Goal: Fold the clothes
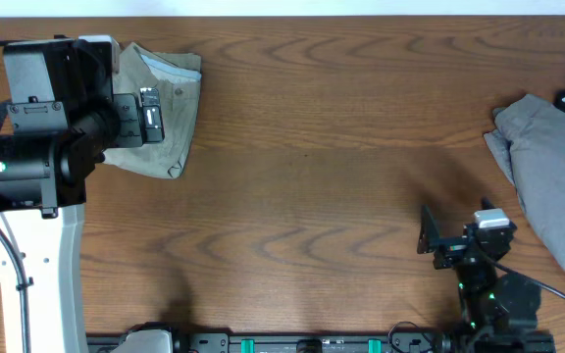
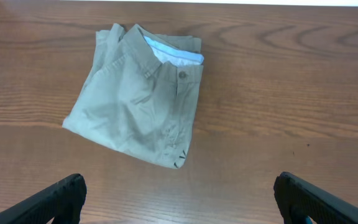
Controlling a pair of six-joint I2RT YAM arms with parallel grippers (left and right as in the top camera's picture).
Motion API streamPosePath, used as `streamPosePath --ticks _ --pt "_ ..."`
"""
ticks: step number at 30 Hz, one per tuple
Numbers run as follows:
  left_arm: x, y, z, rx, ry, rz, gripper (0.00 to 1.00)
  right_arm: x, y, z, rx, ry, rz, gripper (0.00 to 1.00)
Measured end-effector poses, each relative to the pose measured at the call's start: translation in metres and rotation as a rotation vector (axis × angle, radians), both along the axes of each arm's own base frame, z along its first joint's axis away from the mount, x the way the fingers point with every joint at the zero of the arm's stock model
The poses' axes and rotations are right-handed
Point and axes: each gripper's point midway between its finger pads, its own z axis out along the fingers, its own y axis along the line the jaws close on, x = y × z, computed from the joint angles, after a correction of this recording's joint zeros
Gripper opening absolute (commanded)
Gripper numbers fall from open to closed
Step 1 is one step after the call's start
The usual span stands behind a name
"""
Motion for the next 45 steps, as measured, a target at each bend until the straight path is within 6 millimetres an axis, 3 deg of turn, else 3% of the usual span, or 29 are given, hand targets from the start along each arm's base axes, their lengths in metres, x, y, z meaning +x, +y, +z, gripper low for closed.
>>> streamPosePath --ticks 8,40,45 --pt "0.000 0.000 0.000 0.000 0.000 0.000 0.98 0.008 0.000 -0.020 0.025 -0.007 -0.004 0.99" --pt "-0.002 0.000 0.001 0.002 -0.004 0.000 0.98 0.008 0.000 -0.018 0.029 -0.013 -0.004 0.99" --pt "-0.016 0.002 0.015 0.022 -0.136 0.010 0.98 0.008 0.000 -0.018 0.029 -0.014 -0.004 0.99"
